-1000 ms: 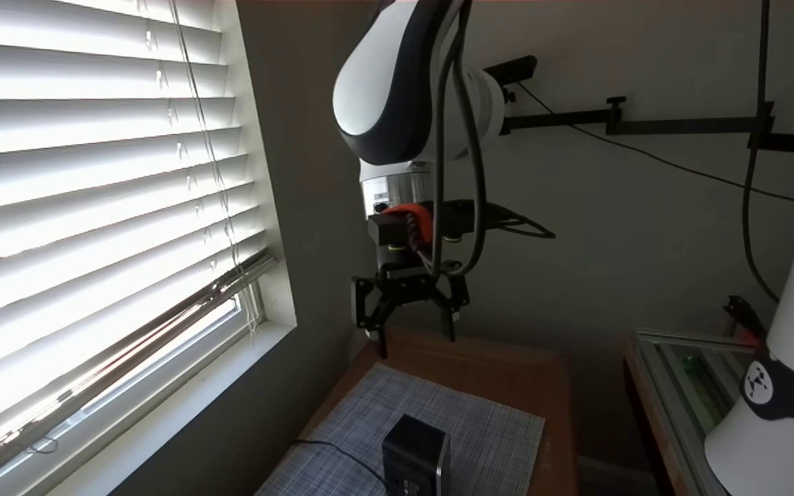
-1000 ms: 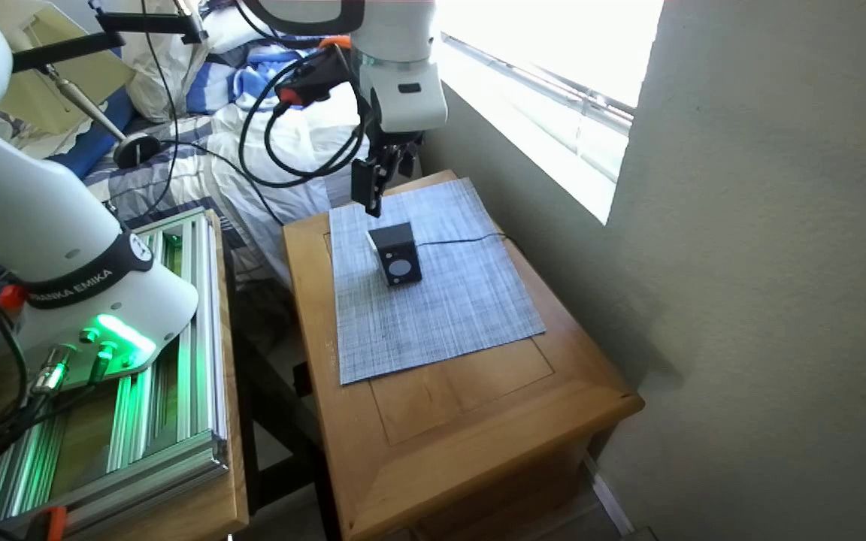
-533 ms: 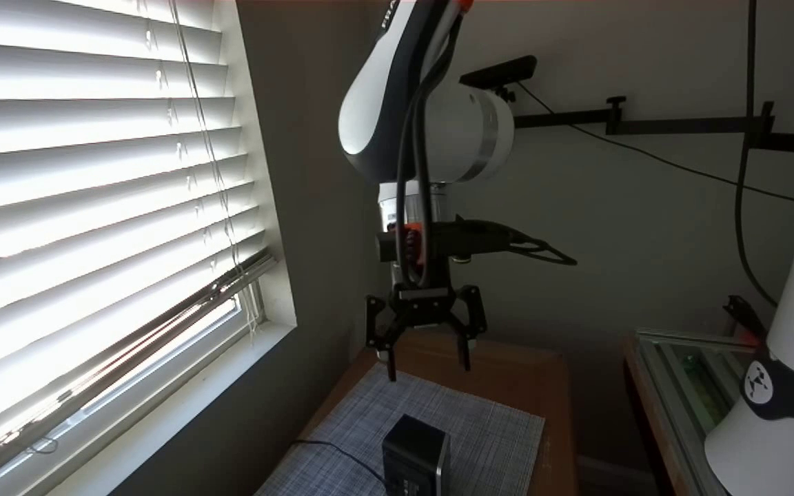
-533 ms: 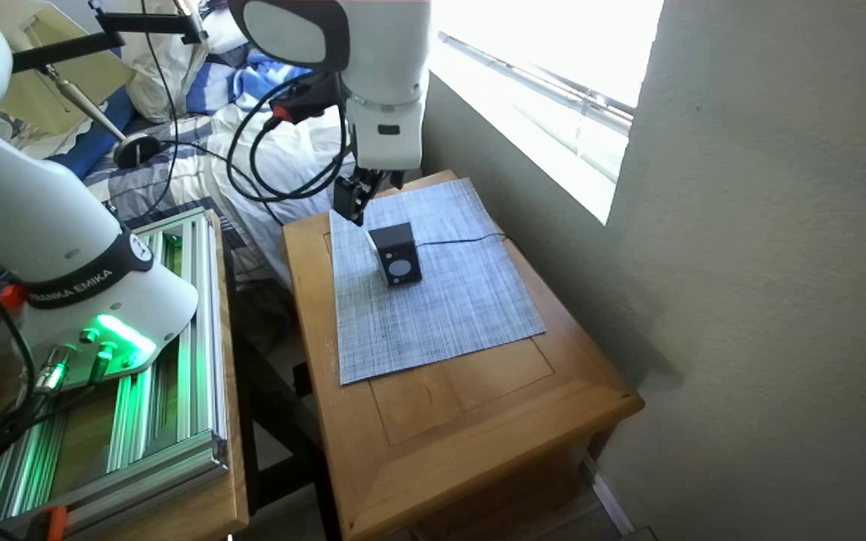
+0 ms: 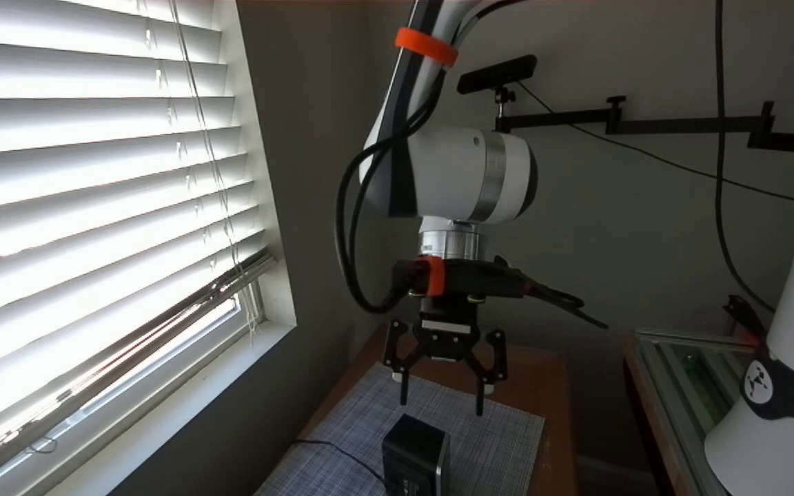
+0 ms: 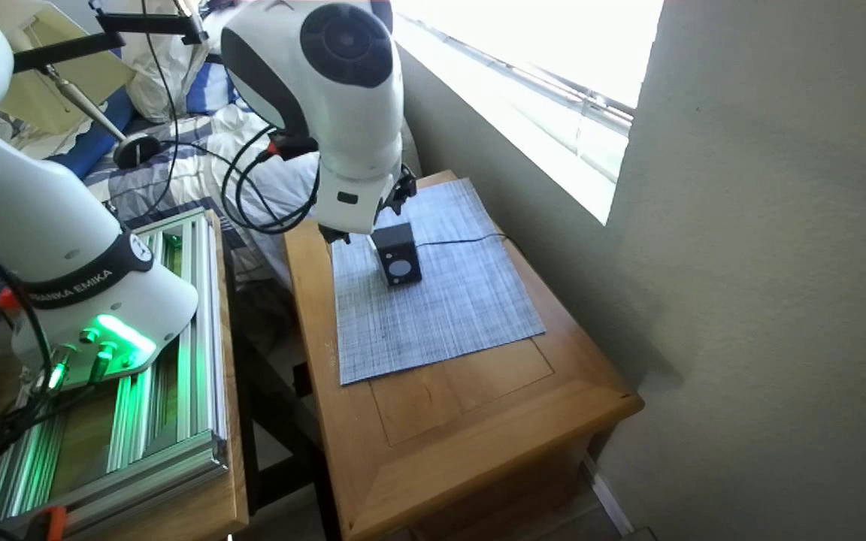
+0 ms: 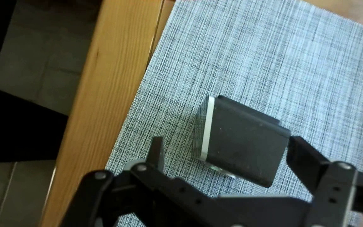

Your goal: Flip the black object on the table

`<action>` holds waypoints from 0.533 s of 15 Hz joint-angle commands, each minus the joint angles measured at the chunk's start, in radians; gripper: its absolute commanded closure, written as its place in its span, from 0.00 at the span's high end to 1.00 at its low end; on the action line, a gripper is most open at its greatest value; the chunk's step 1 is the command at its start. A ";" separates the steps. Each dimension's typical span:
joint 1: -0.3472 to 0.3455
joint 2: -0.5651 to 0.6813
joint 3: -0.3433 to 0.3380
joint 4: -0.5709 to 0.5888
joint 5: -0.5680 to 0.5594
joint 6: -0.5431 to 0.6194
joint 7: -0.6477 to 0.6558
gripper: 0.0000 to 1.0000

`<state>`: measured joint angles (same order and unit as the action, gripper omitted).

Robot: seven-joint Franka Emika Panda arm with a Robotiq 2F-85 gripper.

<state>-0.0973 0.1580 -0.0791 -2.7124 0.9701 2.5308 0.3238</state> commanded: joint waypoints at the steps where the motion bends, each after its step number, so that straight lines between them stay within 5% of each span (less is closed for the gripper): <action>1: -0.019 0.054 0.001 0.008 0.193 0.022 -0.114 1.00; 8: -0.023 0.134 -0.019 0.033 0.356 0.007 -0.209 1.00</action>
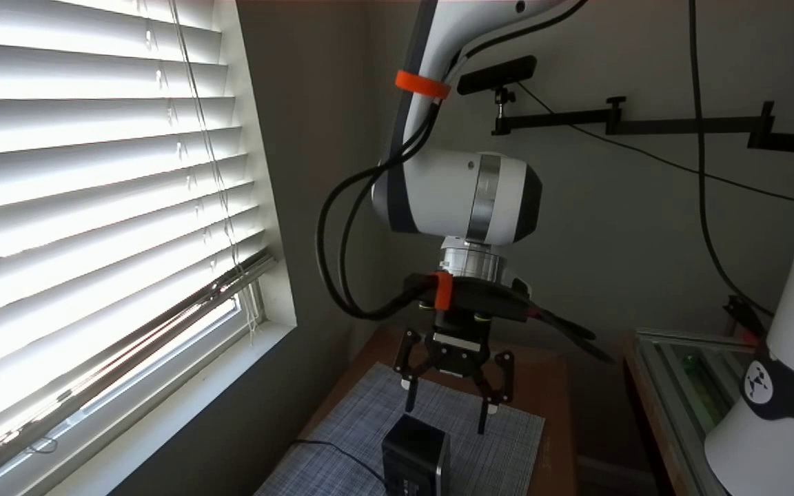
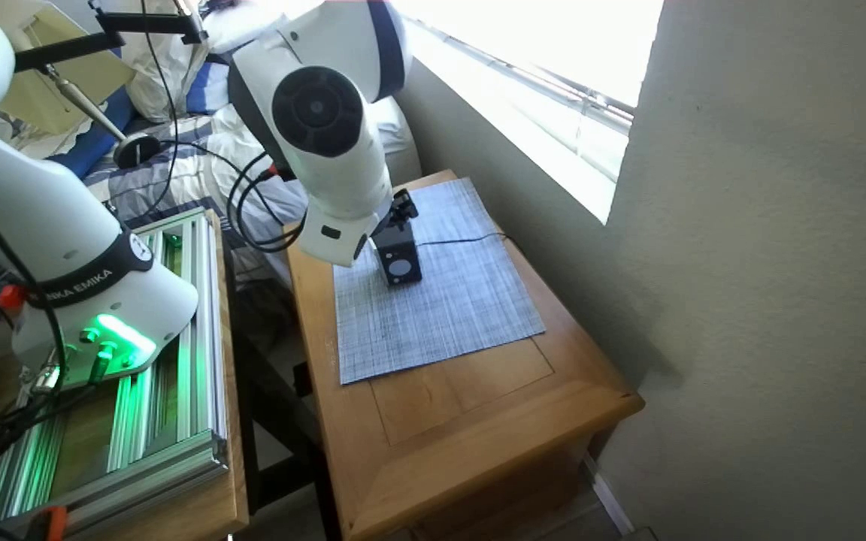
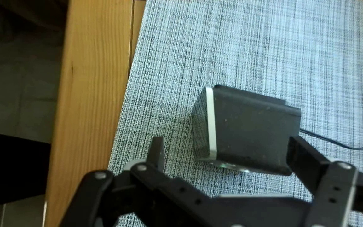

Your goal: Flip the black object on the table

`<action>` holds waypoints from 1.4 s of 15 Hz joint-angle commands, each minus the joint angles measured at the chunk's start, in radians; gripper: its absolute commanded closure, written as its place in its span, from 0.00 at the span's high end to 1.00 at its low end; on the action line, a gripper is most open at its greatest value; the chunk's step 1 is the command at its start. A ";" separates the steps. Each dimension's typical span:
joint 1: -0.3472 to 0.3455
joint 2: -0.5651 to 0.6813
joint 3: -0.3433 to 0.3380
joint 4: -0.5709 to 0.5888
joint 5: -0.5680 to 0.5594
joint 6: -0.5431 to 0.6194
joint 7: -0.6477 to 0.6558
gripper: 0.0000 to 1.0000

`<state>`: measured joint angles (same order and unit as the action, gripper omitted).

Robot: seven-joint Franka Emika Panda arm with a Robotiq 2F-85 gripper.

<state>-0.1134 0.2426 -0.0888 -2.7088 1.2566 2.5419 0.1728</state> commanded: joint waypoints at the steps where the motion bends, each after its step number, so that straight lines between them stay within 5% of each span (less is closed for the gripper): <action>1: -0.007 0.059 -0.012 0.035 0.081 -0.007 -0.065 1.00; 21: -0.026 0.196 -0.052 0.138 0.201 -0.133 -0.154 1.00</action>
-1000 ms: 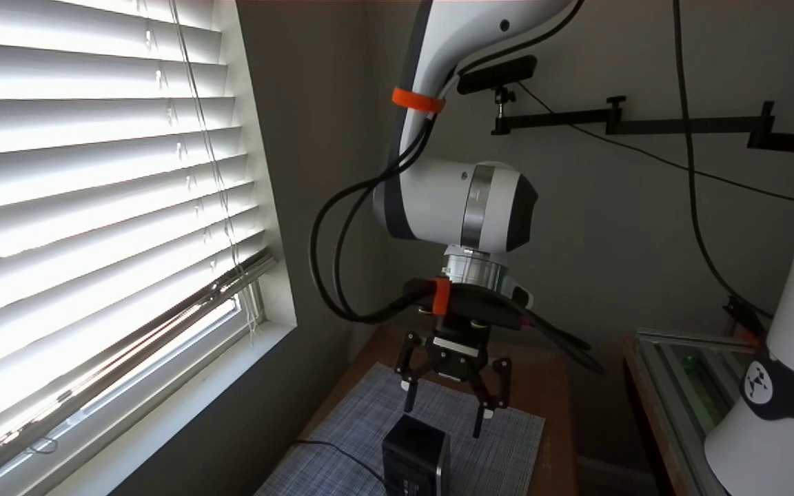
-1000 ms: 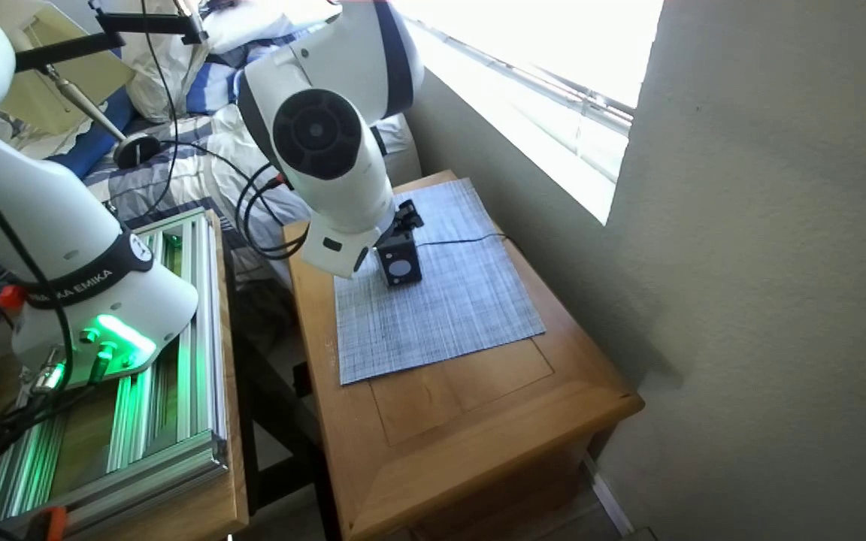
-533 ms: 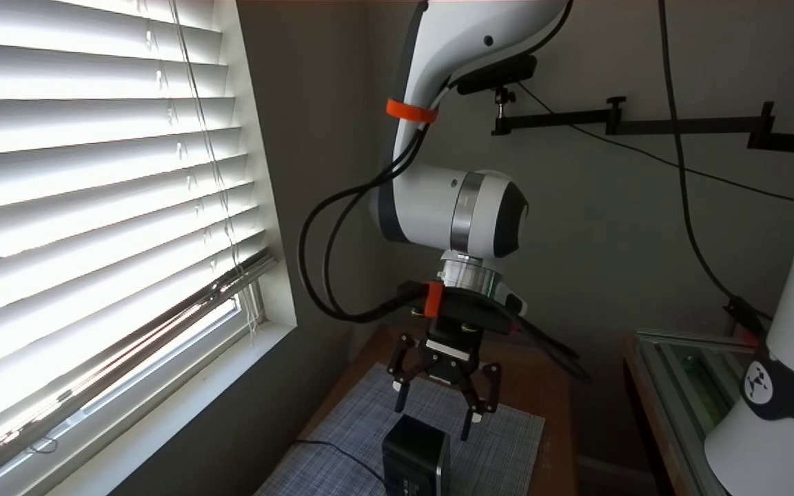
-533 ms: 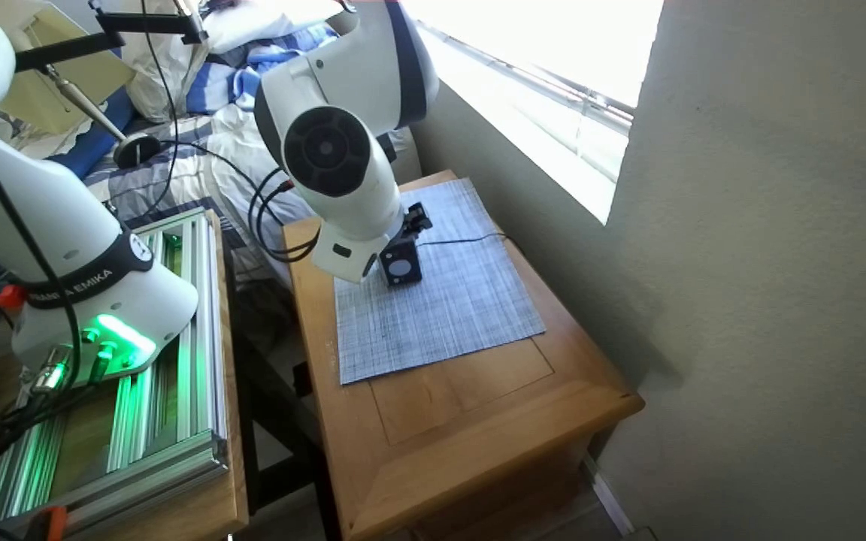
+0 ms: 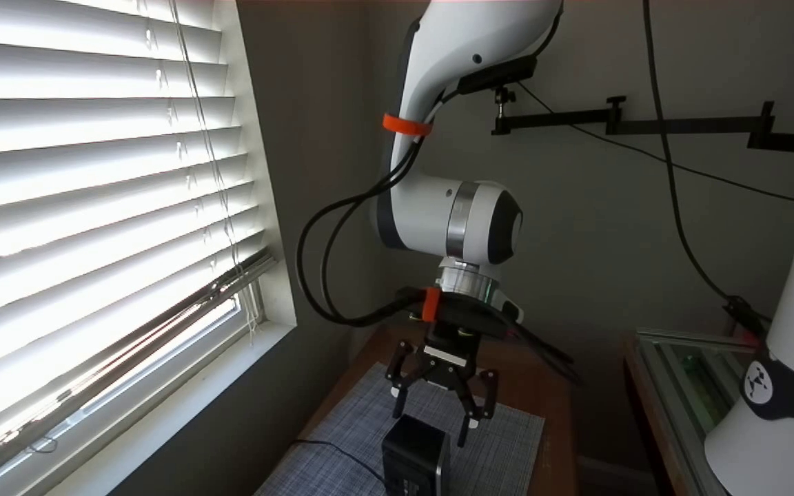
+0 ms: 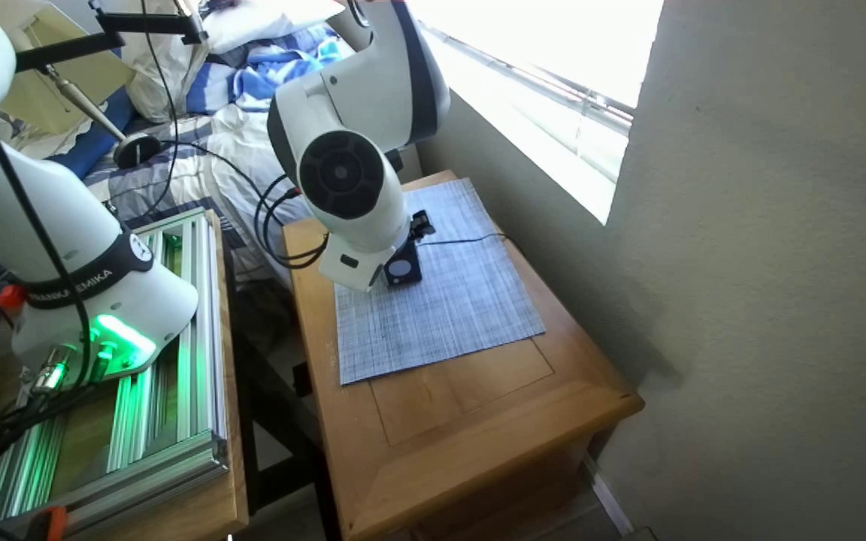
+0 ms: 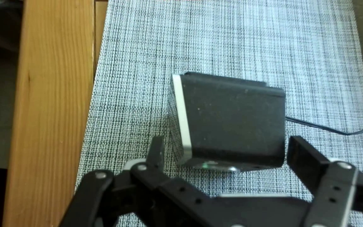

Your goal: Flip the black object on the table

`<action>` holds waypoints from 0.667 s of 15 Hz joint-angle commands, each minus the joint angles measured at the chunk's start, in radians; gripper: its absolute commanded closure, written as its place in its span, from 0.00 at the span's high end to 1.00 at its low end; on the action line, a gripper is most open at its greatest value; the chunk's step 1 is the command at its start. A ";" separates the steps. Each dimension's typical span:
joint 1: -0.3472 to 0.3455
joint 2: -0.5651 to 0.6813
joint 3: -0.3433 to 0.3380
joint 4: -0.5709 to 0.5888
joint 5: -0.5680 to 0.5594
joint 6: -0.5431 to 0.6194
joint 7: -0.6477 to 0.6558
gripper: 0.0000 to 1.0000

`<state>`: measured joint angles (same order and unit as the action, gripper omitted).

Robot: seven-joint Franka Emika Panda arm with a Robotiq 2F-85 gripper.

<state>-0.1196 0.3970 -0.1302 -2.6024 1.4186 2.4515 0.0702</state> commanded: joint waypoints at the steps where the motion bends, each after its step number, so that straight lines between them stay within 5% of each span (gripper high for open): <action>1: -0.025 0.050 -0.013 0.036 0.039 -0.056 -0.054 1.00; 10: -0.068 0.120 -0.037 0.083 0.045 -0.186 -0.096 1.00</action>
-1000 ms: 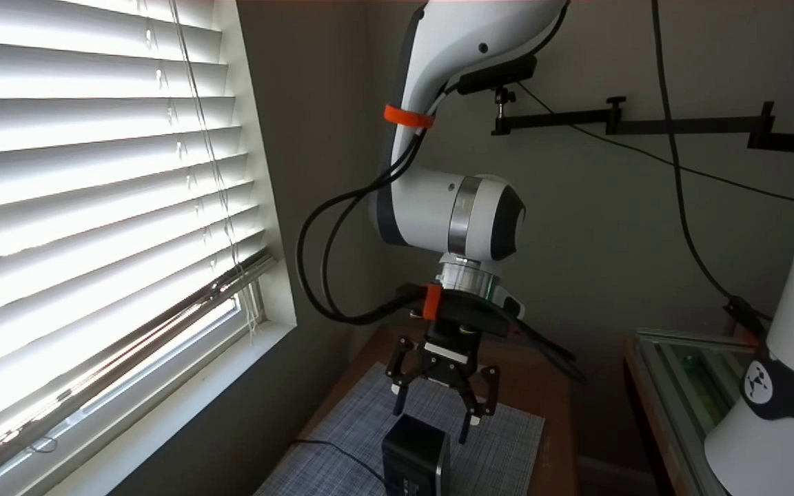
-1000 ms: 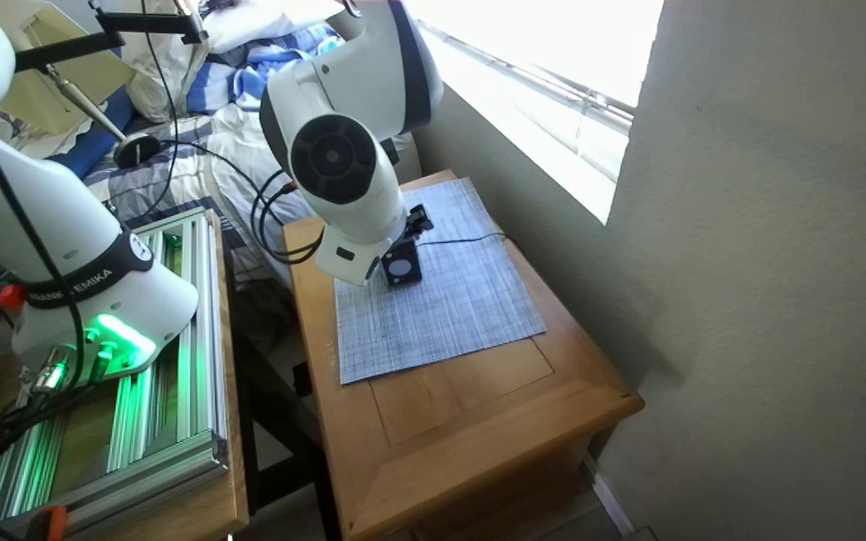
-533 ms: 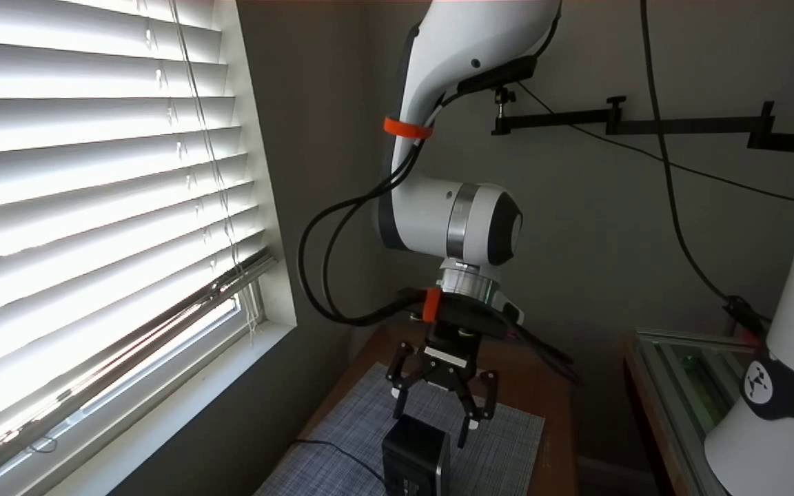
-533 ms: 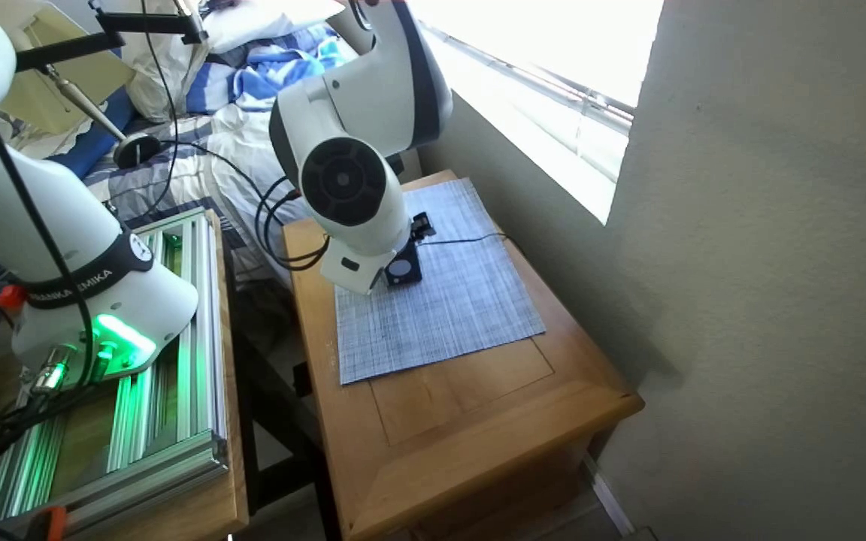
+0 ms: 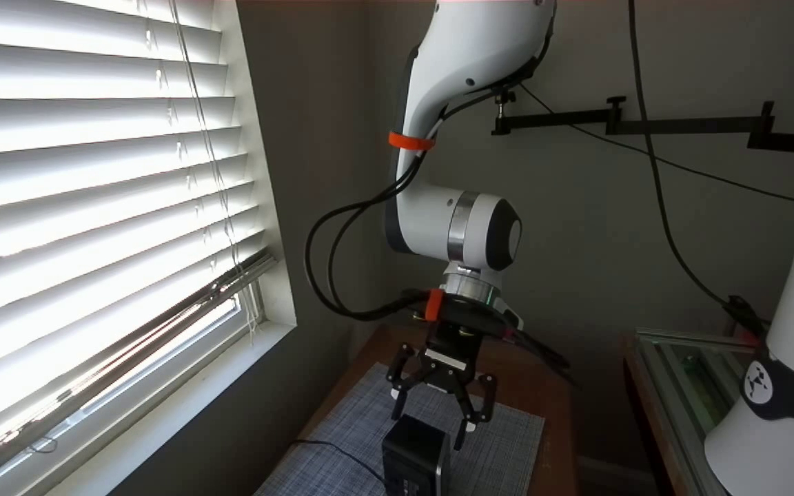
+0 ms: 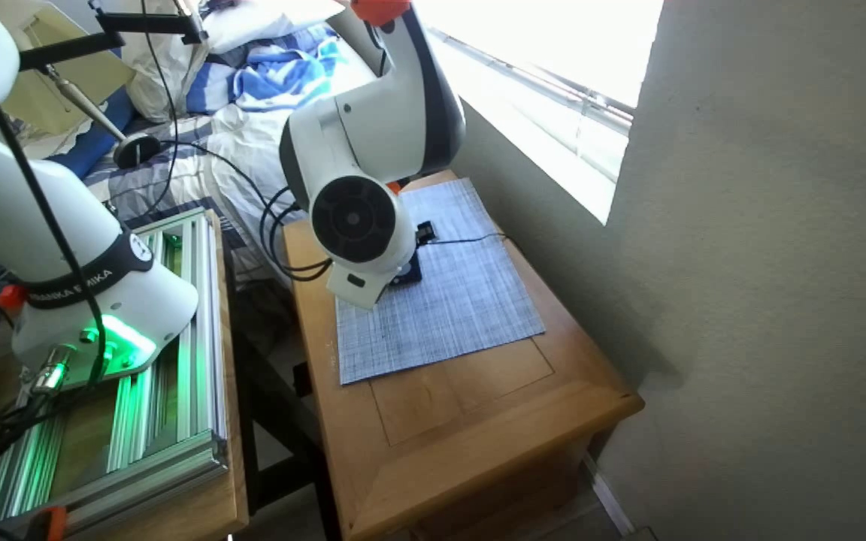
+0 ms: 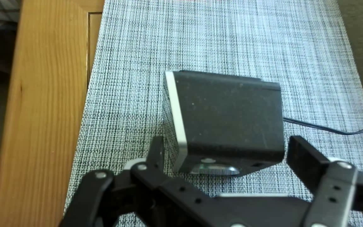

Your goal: Flip the black object on the table

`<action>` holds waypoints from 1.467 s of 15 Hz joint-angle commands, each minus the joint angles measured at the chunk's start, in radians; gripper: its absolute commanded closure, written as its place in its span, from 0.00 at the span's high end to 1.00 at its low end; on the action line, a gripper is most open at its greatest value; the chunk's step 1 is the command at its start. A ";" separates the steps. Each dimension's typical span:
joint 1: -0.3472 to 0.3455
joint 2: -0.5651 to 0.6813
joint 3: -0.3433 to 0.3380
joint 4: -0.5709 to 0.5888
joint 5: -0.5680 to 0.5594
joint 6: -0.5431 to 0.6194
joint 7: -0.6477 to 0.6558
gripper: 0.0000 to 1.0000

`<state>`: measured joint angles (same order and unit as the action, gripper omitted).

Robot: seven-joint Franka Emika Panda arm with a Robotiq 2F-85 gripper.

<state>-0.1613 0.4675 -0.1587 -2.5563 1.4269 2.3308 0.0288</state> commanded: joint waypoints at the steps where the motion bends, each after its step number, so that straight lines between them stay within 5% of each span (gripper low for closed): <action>1: -0.030 0.059 -0.011 0.042 0.038 -0.079 -0.058 1.00; 7: -0.045 0.108 -0.028 0.073 0.035 -0.144 -0.074 1.00; 9: -0.049 0.123 -0.031 0.083 0.036 -0.158 -0.081 0.74; 12: -0.051 0.135 -0.038 0.093 0.034 -0.181 -0.083 0.54; 22: -0.024 0.068 -0.057 0.061 -0.005 -0.178 -0.078 0.54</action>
<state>-0.1975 0.5792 -0.2011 -2.4809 1.4344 2.1575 -0.0231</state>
